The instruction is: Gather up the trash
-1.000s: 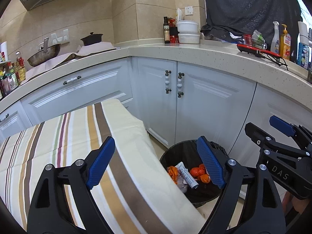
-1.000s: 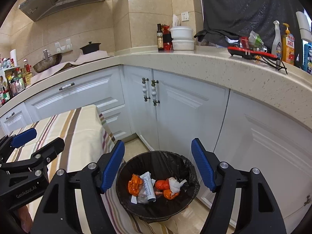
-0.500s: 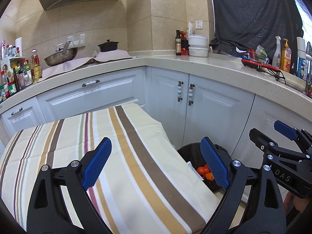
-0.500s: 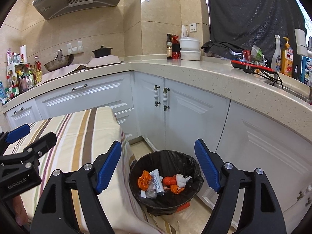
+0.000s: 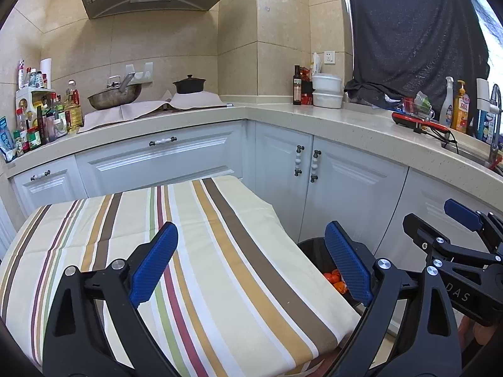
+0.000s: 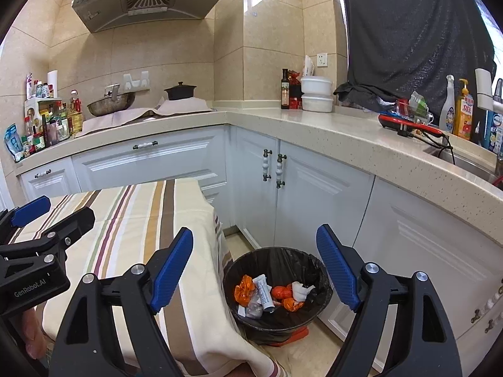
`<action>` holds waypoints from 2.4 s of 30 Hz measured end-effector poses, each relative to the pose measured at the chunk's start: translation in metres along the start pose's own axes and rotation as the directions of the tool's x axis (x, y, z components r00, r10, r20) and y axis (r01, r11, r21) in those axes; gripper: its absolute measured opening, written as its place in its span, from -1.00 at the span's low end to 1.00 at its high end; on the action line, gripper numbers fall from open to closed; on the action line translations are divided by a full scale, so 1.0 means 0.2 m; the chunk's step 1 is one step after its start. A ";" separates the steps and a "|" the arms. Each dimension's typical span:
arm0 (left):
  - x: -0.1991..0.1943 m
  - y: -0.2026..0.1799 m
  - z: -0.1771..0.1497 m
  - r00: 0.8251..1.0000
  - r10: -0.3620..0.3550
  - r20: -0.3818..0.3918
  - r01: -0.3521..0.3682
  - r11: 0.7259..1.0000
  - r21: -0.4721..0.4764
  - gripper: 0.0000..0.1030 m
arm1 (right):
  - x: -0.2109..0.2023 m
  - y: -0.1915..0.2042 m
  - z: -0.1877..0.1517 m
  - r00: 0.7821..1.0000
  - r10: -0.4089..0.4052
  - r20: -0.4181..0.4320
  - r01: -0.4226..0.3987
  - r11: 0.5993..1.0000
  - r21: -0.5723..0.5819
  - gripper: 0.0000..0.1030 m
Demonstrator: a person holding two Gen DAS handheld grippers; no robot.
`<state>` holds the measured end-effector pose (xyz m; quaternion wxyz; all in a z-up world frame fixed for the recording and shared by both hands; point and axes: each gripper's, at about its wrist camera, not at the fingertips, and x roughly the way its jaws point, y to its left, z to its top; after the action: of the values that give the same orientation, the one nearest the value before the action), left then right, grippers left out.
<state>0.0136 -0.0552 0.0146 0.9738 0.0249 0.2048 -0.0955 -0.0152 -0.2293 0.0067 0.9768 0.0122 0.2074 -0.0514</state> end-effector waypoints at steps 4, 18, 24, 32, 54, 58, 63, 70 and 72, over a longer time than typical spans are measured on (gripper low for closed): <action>-0.02 0.01 -0.01 1.000 -0.002 0.000 0.002 1.000 -0.002 0.79 | -0.02 0.01 0.00 1.000 -0.003 0.009 0.003 1.000 -0.003 0.53; -0.03 0.01 -0.01 1.000 -0.017 -0.006 0.017 1.000 -0.015 0.80 | -0.05 0.00 0.00 1.000 -0.014 0.014 0.014 1.000 -0.002 0.54; -0.03 0.01 -0.01 1.000 -0.015 -0.006 0.015 1.000 -0.017 0.80 | -0.05 0.00 0.00 1.000 -0.013 0.015 0.013 1.000 -0.002 0.54; -0.03 0.01 -0.01 1.000 -0.017 -0.008 0.017 1.000 -0.015 0.80 | -0.05 0.00 -0.01 1.000 -0.018 0.015 0.018 1.000 -0.001 0.54; -0.02 -0.02 -0.04 1.000 -0.017 -0.017 0.017 1.000 -0.018 0.80 | -0.05 -0.02 -0.01 1.000 -0.020 0.014 0.020 1.000 0.003 0.55; -0.01 -0.02 -0.03 1.000 -0.017 -0.017 0.017 1.000 -0.018 0.80 | -0.05 -0.02 0.00 1.000 -0.019 0.015 0.019 1.000 0.003 0.55; -0.01 -0.02 -0.03 1.000 -0.018 -0.018 0.018 1.000 -0.017 0.80 | -0.05 -0.02 0.00 1.000 -0.019 0.015 0.019 1.000 0.003 0.55; -0.02 -0.02 -0.04 1.000 -0.014 -0.023 0.013 1.000 -0.014 0.80 | -0.05 -0.02 0.00 1.000 -0.019 0.015 0.019 1.000 0.003 0.55; -0.02 -0.03 -0.04 1.000 -0.009 -0.019 0.008 1.000 -0.008 0.84 | -0.05 -0.02 0.00 1.000 -0.019 0.015 0.019 1.000 0.003 0.55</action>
<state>0.0051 -0.0588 0.0090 0.9715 0.0210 0.2146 -0.0985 -0.0243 -0.2326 0.0097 0.9778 0.0112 0.2002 -0.0611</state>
